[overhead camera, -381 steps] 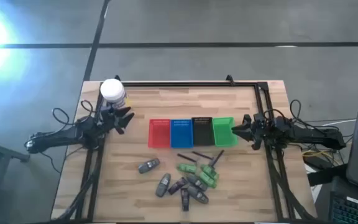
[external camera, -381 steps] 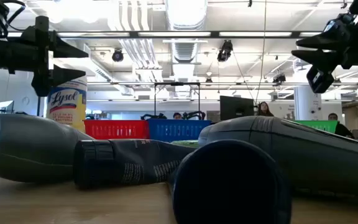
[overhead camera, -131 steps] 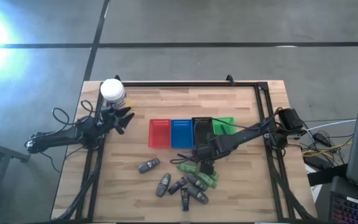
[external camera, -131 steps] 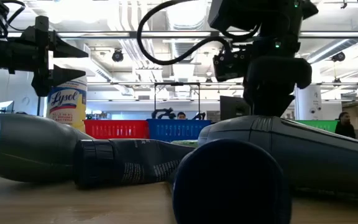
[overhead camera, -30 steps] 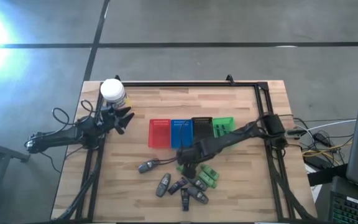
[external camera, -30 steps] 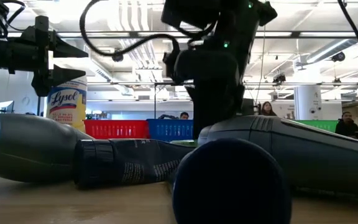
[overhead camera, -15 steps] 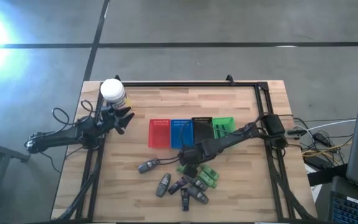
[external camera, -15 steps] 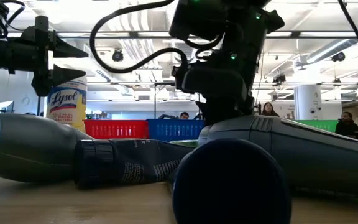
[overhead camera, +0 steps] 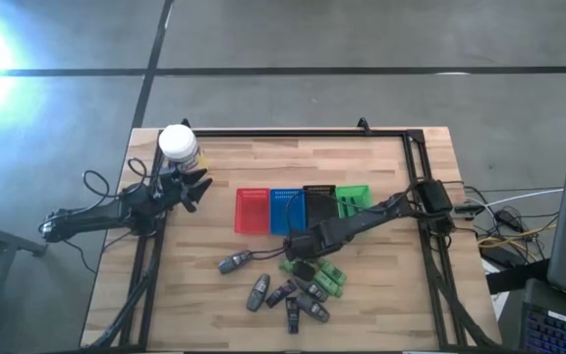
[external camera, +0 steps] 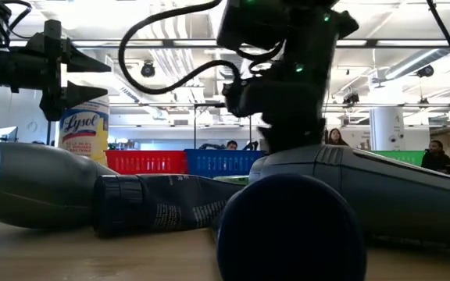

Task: Pick & Place Travel size toiletries
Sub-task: Put the blue razor into the green bin, then put the black deodorant into the red bin

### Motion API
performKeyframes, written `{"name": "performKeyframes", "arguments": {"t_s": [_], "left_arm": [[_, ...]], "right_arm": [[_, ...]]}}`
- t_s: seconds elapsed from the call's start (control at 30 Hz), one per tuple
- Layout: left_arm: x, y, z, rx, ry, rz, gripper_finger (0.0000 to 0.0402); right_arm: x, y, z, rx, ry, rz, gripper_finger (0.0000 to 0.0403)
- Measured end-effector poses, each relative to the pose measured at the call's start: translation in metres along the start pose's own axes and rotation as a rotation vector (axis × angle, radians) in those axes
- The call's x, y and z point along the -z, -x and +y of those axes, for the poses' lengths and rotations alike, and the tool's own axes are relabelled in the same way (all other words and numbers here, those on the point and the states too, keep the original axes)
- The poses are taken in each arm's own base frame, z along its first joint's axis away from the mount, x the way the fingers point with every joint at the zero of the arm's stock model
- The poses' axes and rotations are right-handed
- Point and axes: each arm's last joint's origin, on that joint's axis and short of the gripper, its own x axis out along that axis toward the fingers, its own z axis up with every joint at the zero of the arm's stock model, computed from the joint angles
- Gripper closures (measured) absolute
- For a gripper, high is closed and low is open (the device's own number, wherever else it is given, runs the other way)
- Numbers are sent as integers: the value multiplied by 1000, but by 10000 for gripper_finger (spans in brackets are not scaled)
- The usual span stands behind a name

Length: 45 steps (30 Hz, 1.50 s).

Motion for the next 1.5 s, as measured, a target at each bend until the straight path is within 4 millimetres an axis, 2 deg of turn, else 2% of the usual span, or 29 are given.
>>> {"name": "performKeyframes", "arguments": {"t_s": [0.07, 0.2, 0.3, 0.37, 0.43, 0.5, 0.6, 0.73, 0.87, 1.03, 1.27, 1.5], "left_arm": [[0, 0, 0, 0, 0, 0, 115], [0, 0, 0, 0, 0, 0, 115], [0, 0, 0, 0, 0, 0, 115], [0, 0, 0, 1, 0, 0, 115], [0, 0, 0, 0, 0, 1, 115], [0, 0, 0, 0, 0, 0, 115], [0, 0, 0, 0, 0, 0, 115], [0, 0, 0, 0, 0, 1, 115], [0, 0, 0, 0, -1, 1, 115], [0, 0, 0, -1, 0, 1, 115], [0, 0, 0, -1, -1, 2, 115], [0, 0, 0, -2, -2, 2, 115]], "right_arm": [[4, 13, 2, -22, 7, 17, 385], [11, 60, 2, -69, -92, -2, 384], [19, 95, -10, -19, -300, -47, 385], [27, 116, -26, 36, -497, -70, 384], [37, 129, -46, 85, -691, -76, 383], [48, 129, -68, 141, -848, -81, 382], [60, 116, -100, 189, -989, -99, 382], [67, 90, -131, 151, -1064, -124, 381], [70, 72, -150, 136, -1097, -79, 372], [75, 66, -153, 132, -1099, -32, 312], [63, 79, -142, 97, -1052, -92, 200], [56, 93, -137, 124, -928, -105, 131]]}}
